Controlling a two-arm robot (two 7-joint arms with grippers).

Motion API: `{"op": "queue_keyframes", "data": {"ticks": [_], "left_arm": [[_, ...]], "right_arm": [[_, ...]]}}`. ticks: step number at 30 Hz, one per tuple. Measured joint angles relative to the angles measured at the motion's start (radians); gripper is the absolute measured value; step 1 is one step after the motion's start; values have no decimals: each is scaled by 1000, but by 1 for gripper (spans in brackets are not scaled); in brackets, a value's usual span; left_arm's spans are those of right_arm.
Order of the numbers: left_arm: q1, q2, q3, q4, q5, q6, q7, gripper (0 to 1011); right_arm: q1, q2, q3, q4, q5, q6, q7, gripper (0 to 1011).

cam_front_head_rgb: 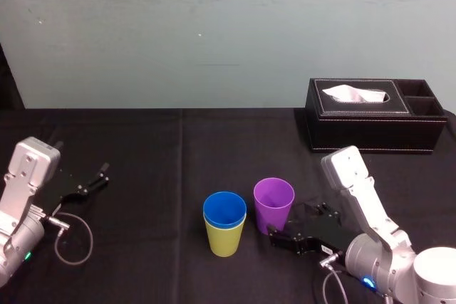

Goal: Stack the three plastic cups sequentially using one hand.

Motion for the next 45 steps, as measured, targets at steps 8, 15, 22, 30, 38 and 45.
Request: {"op": "queue_keyframes", "data": {"ticks": [8, 15, 22, 30, 38, 45], "left_arm": [[0, 0, 0, 0, 0, 0, 0, 1000], [0, 0, 0, 0, 0, 0, 0, 1000], [0, 0, 0, 0, 0, 0, 0, 1000], [0, 0, 0, 0, 0, 0, 0, 1000], [0, 0, 0, 0, 0, 0, 0, 1000], [0, 0, 0, 0, 0, 0, 0, 1000]], "right_arm": [[21, -23, -2, 40, -9, -21, 1, 1003], [36, -34, -8, 58, -15, -29, 4, 1003], [55, -48, -20, 69, -24, -30, 10, 1003], [69, -59, -28, 81, -32, -25, 12, 1003], [81, -68, -32, 96, -38, -22, 13, 1003], [90, -72, -37, 107, -46, -28, 18, 1003]]}}
